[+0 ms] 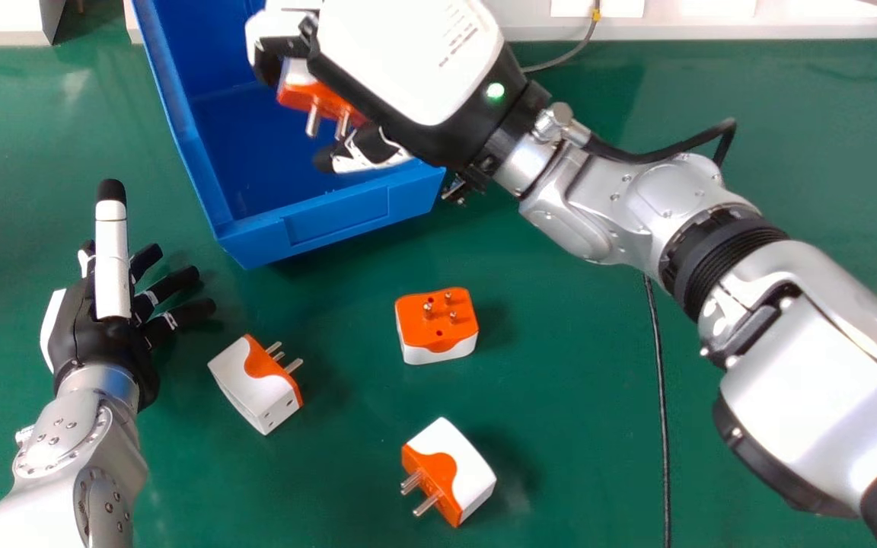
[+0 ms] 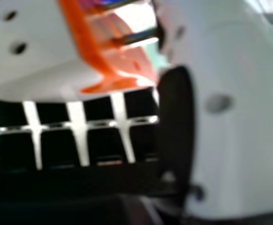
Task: Pick all objects and put in blue box
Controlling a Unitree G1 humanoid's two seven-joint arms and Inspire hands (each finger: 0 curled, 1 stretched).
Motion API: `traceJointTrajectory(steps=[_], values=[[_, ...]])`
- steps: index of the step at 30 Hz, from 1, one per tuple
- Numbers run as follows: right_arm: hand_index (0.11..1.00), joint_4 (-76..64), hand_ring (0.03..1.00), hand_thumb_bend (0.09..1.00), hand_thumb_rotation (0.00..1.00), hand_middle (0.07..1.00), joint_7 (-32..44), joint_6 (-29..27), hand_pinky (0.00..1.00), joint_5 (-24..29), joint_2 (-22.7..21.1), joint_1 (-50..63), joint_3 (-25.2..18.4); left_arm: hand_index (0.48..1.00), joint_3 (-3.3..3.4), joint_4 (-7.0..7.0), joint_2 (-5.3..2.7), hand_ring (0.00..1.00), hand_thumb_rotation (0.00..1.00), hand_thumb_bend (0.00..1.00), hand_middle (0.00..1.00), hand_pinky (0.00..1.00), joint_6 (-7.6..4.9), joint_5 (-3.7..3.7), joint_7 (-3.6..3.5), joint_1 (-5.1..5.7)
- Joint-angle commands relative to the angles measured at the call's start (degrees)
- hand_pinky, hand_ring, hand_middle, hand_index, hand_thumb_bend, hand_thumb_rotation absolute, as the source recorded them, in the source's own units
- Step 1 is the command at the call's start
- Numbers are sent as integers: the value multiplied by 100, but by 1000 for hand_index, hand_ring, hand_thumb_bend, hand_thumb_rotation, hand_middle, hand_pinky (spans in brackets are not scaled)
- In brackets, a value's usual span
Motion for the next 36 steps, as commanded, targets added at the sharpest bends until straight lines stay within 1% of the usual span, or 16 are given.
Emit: traceJointTrajectory(steps=[1,3,6,8,10,13,17,19,22,24,28,29,30,31,33,36], values=[[499,-40,460,498,0,528,334,234,352,5,43,-448,86,992,-90,25,-97,757,913,825,903,651,199,48,43,186],[496,-28,469,499,0,525,582,431,354,-91,65,-550,216,992,-110,-31,-124,757,913,825,903,648,227,59,80,199],[492,-7,478,499,0,522,860,647,357,-175,68,-676,372,992,-148,-166,-186,755,913,825,902,644,273,74,133,244],[492,-3,478,499,0,522,973,734,357,-170,72,-742,417,992,-146,-149,-193,755,913,825,902,644,279,79,145,235],[487,-5,487,499,0,519,1022,782,359,-132,85,-797,424,992,-135,-73,-188,754,913,825,902,642,260,85,141,201],[487,-14,487,499,0,519,986,812,359,-96,98,-842,414,992,-138,-51,-206,754,913,825,902,642,262,91,156,179],[475,-7,501,498,0,521,920,818,363,-91,101,-867,410,991,-162,-170,-259,750,914,824,898,642,336,73,185,190],[469,-1,506,498,0,523,924,808,364,-91,93,-873,410,991,-164,-210,-268,748,914,824,897,642,360,74,180,199],[469,4,506,498,0,523,975,785,364,-89,55,-898,408,991,-156,-107,-240,748,914,824,897,642,304,101,139,182],[463,4,511,498,0,523,973,791,366,-102,30,-910,418,992,-145,-53,-223,747,915,824,897,642,292,116,119,165],[452,10,523,497,0,521,662,1115,374,-320,-21,-900,602,991,-140,-115,-225,747,915,823,896,638,337,117,121,173],[461,14,556,494,0,569,586,1268,389,-413,-26,-901,695,991,-140,-126,-229,746,915,822,896,637,343,117,125,173],[526,19,595,543,0,621,515,1422,433,-501,-33,-905,790,992,-143,-136,-233,747,915,822,896,637,345,116,126,173],[592,23,644,596,28,680,450,1552,481,-571,-39,-905,871,992,-145,-143,-238,747,915,821,896,637,345,115,125,173],[708,30,743,712,118,789,366,1711,569,-649,-49,-907,963,993,-147,-174,-240,748,915,821,896,638,361,109,122,182],[834,35,852,845,226,891,284,1824,665,-699,-63,-908,1027,993,-145,-202,-237,748,916,820,896,641,382,111,122,190]])
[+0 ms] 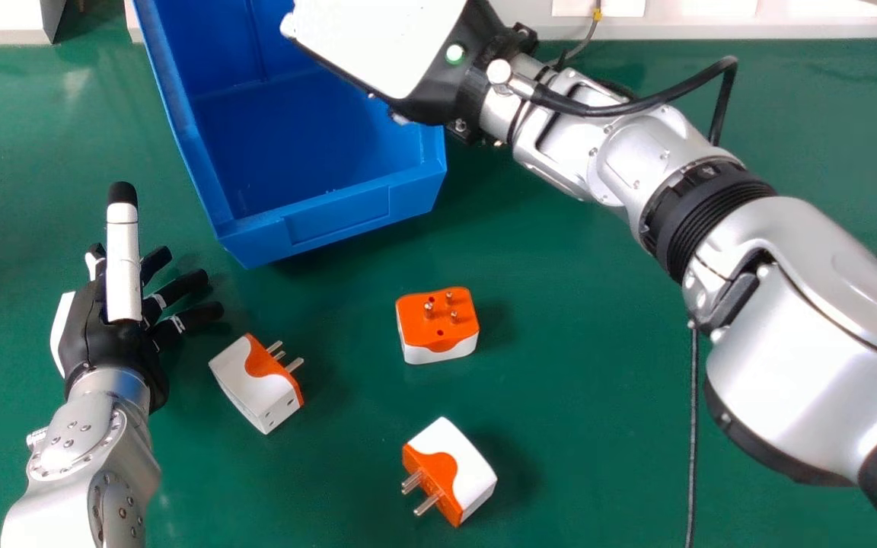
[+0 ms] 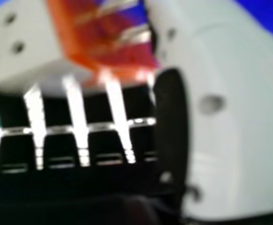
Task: Pick all objects and put in blue box
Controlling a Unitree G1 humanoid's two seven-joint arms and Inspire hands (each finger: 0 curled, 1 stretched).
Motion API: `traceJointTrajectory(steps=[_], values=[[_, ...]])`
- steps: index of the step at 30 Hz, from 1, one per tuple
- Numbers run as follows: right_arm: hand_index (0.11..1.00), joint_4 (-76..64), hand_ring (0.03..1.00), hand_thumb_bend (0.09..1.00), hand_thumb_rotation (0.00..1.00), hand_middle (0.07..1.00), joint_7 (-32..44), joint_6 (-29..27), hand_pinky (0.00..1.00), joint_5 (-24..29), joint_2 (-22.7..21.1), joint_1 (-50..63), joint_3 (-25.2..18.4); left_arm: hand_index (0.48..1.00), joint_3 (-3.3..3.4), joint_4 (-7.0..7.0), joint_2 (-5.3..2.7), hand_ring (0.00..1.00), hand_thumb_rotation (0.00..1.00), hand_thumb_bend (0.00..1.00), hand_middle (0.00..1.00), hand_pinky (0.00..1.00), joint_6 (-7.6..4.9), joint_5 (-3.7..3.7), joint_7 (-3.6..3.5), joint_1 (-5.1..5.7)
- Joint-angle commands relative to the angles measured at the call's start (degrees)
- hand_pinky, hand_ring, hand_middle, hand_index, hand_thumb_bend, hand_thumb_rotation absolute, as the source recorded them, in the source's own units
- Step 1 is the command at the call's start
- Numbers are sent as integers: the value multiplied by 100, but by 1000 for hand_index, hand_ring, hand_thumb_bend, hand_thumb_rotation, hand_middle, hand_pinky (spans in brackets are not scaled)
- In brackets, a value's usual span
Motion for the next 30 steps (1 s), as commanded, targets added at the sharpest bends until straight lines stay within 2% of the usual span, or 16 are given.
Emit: traceJointTrajectory(steps=[1,4,6,11,18,23,25,30], values=[[834,-18,852,845,226,891,-173,113,665,30,-68,-357,21,993,-86,45,-69,748,916,820,896,641,219,13,3,134],[867,-15,879,877,259,913,-239,127,688,19,-85,-358,38,993,-79,94,-56,748,916,820,897,641,200,25,-1,116],[932,-11,935,938,358,956,-268,141,746,2,-95,-363,61,992,-72,162,-46,746,916,821,895,639,172,29,-9,87],[978,-5,971,981,444,986,-309,117,788,8,-119,-366,89,991,-70,246,-28,743,916,821,892,636,125,38,-18,64],[998,0,984,999,490,999,-234,85,806,40,-143,-380,71,996,-90,103,-38,743,917,821,891,636,207,43,8,91],[999,1,982,1000,498,1000,-275,130,807,34,-177,-342,76,997,-70,56,-42,744,917,821,891,637,252,23,9,96],[1000,0,982,1000,503,1000,-291,129,808,48,-191,-313,63,997,-61,97,-38,746,917,820,891,642,235,27,3,85],[1000,-27,980,1000,510,1000,-557,-43,814,328,-294,-63,-213,997,-89,30,-75,747,917,820,892,640,251,39,25,104]])
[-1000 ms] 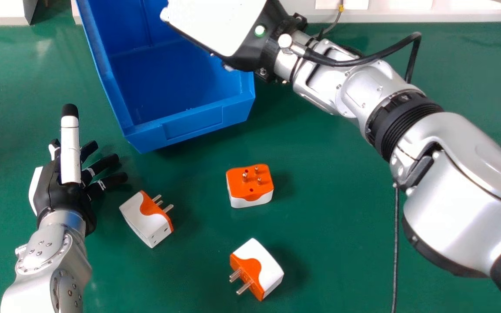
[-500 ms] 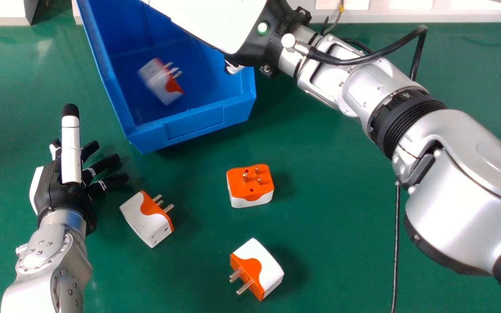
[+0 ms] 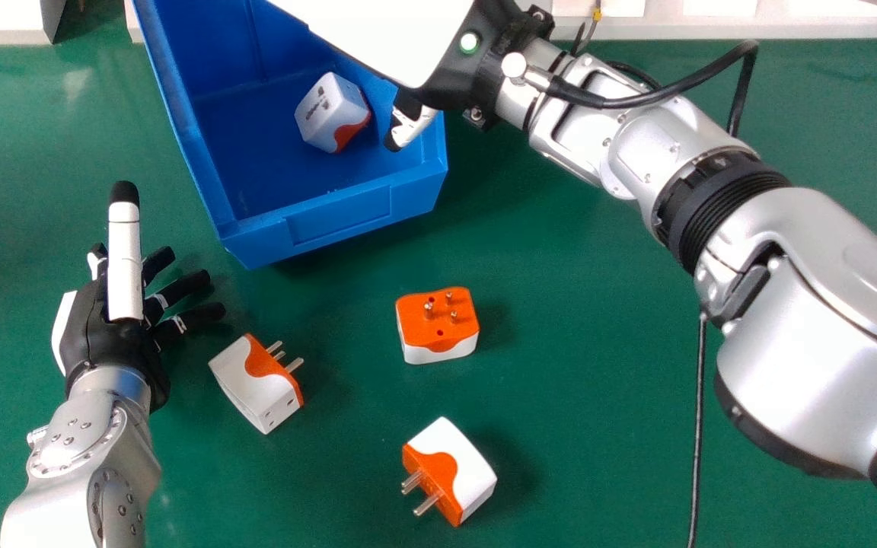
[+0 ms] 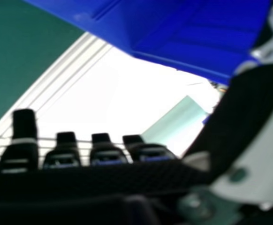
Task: Pick all objects and put in blue box
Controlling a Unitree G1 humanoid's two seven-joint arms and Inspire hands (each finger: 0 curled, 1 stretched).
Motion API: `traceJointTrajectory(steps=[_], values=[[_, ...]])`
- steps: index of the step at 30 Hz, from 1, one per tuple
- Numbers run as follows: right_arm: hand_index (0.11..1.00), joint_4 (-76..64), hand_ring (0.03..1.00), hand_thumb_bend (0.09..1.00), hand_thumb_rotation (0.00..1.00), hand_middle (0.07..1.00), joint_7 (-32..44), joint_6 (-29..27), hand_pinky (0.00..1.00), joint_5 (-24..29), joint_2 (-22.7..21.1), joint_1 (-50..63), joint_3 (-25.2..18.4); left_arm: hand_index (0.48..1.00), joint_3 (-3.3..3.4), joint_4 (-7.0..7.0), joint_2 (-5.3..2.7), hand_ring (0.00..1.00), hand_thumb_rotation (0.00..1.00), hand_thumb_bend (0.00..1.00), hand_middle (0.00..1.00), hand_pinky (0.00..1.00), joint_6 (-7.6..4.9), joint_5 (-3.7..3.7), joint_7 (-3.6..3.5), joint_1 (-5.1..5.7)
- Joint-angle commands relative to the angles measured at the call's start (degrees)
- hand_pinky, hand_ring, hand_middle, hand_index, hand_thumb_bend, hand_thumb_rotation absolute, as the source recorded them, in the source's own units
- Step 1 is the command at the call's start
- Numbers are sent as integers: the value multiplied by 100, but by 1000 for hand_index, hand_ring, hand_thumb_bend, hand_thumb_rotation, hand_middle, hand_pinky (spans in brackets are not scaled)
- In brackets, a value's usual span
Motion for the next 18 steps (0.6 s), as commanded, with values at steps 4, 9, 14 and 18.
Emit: traceJointTrajectory(steps=[4,9,14,18], values=[[1000,-130,976,1000,522,1000,-811,-415,816,748,-143,386,-642,997,-89,45,-62,745,917,821,894,638,166,32,-5,151],[1000,-624,975,981,572,1000,-1808,-1318,818,1621,-230,1161,-1491,997,-80,-14,-49,746,917,821,896,639,201,23,-14,174],[1000,-1594,976,969,590,1000,-2586,-2042,827,1957,-608,2179,-1977,998,-47,-87,-8,746,918,821,898,638,260,12,-25,190],[1000,-2387,986,960,705,1000,-2954,-2222,852,1885,-777,3015,-2133,998,-11,-131,32,747,918,821,899,641,332,12,-22,172]])
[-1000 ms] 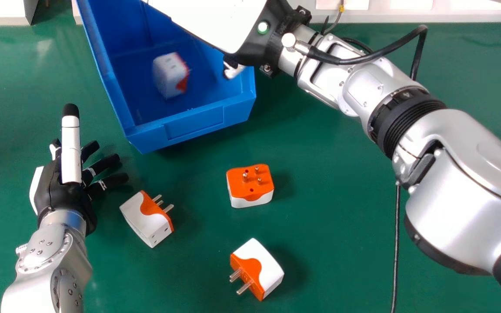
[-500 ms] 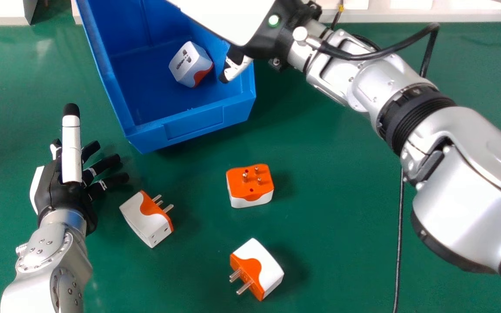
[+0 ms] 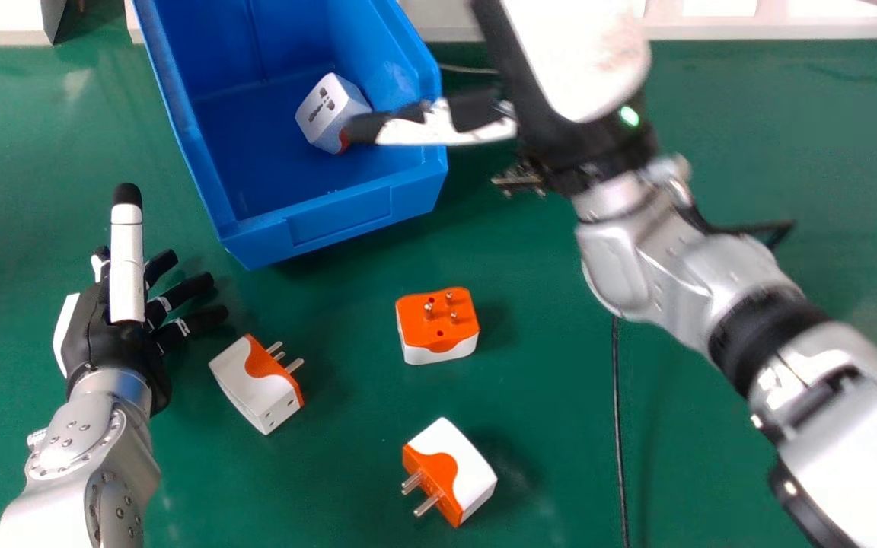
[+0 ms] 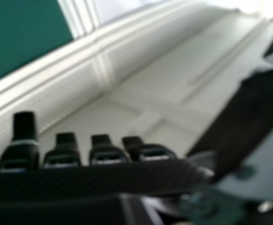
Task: Pick all objects and put in blue box
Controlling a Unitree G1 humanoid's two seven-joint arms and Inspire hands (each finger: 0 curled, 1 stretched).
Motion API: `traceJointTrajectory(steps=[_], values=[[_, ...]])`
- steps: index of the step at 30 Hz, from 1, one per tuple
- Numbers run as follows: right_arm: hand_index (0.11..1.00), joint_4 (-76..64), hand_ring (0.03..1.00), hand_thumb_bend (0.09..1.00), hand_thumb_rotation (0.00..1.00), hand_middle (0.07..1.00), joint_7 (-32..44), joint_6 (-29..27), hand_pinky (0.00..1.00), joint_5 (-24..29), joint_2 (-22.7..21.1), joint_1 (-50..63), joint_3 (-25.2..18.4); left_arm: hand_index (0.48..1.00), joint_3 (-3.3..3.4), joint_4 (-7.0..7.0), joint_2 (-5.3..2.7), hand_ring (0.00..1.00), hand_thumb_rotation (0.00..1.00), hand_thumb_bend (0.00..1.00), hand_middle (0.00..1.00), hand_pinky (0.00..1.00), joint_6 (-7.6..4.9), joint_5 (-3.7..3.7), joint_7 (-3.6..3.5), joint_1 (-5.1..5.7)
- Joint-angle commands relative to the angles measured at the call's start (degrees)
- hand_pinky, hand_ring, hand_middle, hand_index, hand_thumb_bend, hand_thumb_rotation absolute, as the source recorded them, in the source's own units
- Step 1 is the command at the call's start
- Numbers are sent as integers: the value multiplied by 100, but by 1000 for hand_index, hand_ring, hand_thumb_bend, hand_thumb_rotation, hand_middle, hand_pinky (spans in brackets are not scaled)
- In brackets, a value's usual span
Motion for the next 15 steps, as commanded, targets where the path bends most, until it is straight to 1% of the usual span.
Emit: traceJointTrajectory(steps=[1,4,6,8,10,11,13,15], values=[[1000,-495,985,958,739,1000,-326,-110,854,-55,-147,367,-83,998,-16,37,34,747,919,822,899,643,181,18,-3,98],[1000,-1125,981,950,810,1000,-246,-357,850,-278,-564,1078,-1,998,1,-22,48,750,919,823,900,651,233,6,-3,95],[1000,-1393,980,952,826,1000,-131,-462,849,-442,-754,1440,72,998,2,-62,50,753,919,824,900,653,246,5,-5,108],[1000,-1514,976,959,851,1000,-67,-464,845,-597,-852,1629,119,998,10,-56,62,757,919,825,903,659,241,3,-14,107],[1000,-1484,974,962,861,1000,-13,-505,843,-849,-1012,1763,273,998,29,-17,82,758,919,825,904,661,219,-3,-31,99],[1000,-1447,967,970,873,996,72,-573,829,-941,-1092,1805,358,998,37,-19,84,758,918,825,906,661,219,-5,-32,100],[1000,-1363,955,982,891,988,393,-807,803,-1007,-1233,1858,502,998,51,-45,82,760,918,826,909,663,230,-11,-33,110],[1000,-1324,951,986,899,984,957,-1217,796,-877,-1350,1940,598,998,51,-112,72,761,918,826,911,664,259,-6,-21,134]])
